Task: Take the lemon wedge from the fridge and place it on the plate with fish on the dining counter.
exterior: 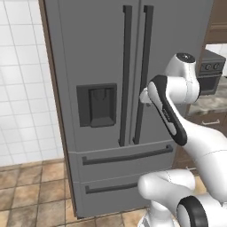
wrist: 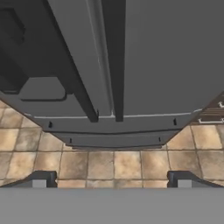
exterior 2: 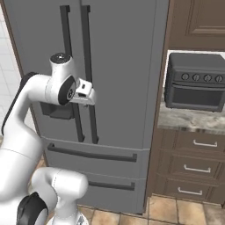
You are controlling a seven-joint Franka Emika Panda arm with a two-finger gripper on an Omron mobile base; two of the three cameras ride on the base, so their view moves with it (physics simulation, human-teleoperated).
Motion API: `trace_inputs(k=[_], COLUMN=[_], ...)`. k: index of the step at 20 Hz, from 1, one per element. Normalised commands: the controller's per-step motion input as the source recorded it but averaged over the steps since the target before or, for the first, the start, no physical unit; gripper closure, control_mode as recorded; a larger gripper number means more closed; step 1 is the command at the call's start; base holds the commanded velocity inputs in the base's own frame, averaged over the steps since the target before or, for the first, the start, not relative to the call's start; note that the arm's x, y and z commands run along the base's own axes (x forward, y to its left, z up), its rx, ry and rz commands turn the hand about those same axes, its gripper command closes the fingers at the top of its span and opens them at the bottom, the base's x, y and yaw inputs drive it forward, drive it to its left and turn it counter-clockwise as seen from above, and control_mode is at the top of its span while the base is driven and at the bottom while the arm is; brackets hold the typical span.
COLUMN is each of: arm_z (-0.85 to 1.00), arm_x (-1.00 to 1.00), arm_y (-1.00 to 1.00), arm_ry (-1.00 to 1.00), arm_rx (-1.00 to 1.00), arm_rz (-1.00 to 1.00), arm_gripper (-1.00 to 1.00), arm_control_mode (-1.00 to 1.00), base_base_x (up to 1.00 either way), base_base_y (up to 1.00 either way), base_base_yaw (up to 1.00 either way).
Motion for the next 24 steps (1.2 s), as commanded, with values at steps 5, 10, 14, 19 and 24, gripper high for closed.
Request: trace_inputs(k=[5, 10, 14, 19, 24], arm_z=[0.23, 0.28, 0.02, 0.00, -0.16], arm_x=[0.62, 0.88, 0.92, 0.77, 0.05], arm_y=[-0.02, -0.09, -0.07, -0.05, 0.00], arm_ry=[-0.26, -0.09, 0.03, 0.06, 0.00], arm_rx=[0.00, 0.05, 0.02, 0.00, 0.00], arm_rz=[-0.07, -0.10, -0.09, -0.01, 0.17], arm_gripper=[-1.00, -1.00, -1.00, -1.00, -1.00], arm_control_mode=[-1.00, -1.00, -1.00, -1.00, -1.00], base_base_x=[0.00, 0.00, 0.00, 0.00, 0.00], base_base_y=[0.00, 0.00, 0.00, 0.00, 0.00], base_base_yaw=[0.00, 0.00, 0.00, 0.00, 0.00])
